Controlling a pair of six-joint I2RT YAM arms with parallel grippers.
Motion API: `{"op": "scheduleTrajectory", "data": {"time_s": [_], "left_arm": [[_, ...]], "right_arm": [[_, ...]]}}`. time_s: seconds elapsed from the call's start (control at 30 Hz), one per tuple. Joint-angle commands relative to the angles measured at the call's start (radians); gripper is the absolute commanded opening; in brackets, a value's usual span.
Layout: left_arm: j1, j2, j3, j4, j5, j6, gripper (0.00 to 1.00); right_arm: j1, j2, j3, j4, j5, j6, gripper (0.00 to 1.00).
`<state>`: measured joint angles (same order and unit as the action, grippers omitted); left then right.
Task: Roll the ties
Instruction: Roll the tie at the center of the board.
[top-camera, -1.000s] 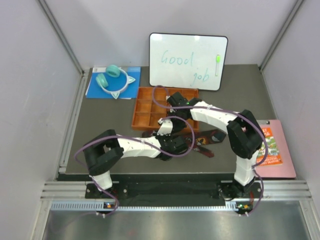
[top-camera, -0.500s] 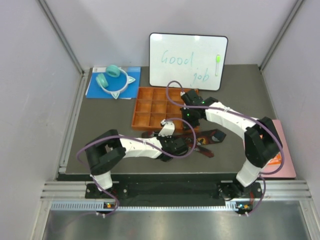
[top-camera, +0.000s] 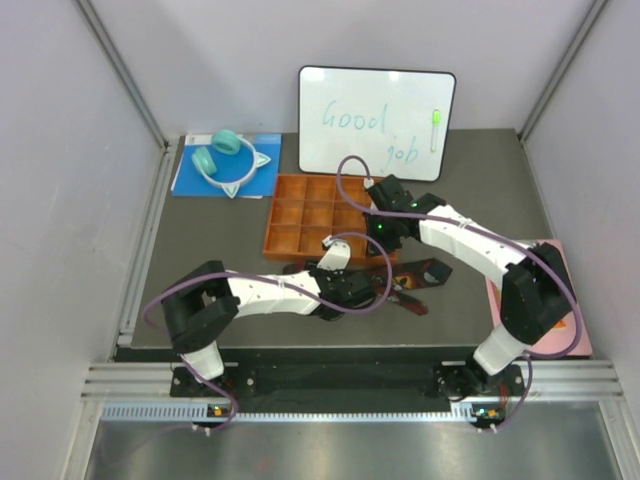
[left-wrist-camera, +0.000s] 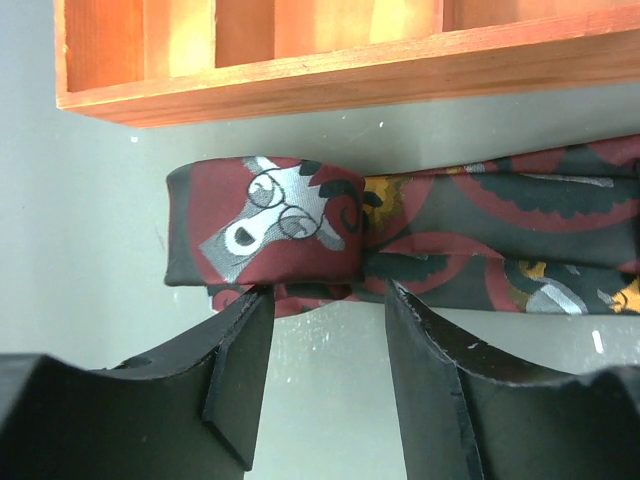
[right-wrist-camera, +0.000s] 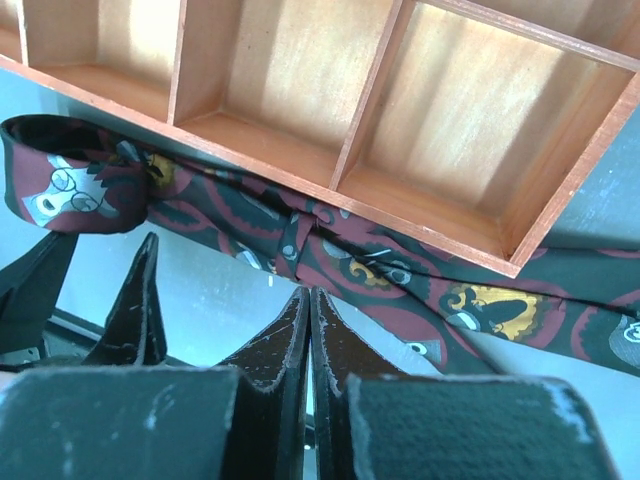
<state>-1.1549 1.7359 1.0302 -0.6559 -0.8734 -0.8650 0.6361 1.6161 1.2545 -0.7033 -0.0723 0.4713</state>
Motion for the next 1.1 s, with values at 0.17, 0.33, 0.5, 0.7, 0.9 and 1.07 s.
{"op": "scheduleTrajectory", "data": {"time_s": [0.17,0.33,0.5,0.7,0.9,1.07], "left_arm": [[-0.003,-0.114,0.048,-0.108,0.076,0.018,0.55],[-0.003,-0.234,0.048,-0.175,0.116,-0.02,0.17],[0.052,-0.427,-0.021,-0.159,0.181,-0.031,0.0],[0.222,-0.672,-0.189,-0.053,0.313,-0.012,0.0],[0.365,-0.855,-0.311,0.022,0.419,0.009,0.0],[0.417,-0.886,-0.344,0.033,0.464,0.023,0.0]], "right_arm": [[-0.003,-0.07,0.042,-0.009,-0.033,-0.003,0.0],[0.002,-0.074,0.074,0.011,-0.128,-0.003,0.0],[0.063,-0.047,0.147,0.018,-0.155,0.015,0.0],[0.145,0.062,0.244,0.076,-0.231,0.081,0.0],[0.206,0.206,0.339,0.113,-0.273,0.116,0.0],[0.234,0.309,0.373,0.162,-0.325,0.148,0.0]]}}
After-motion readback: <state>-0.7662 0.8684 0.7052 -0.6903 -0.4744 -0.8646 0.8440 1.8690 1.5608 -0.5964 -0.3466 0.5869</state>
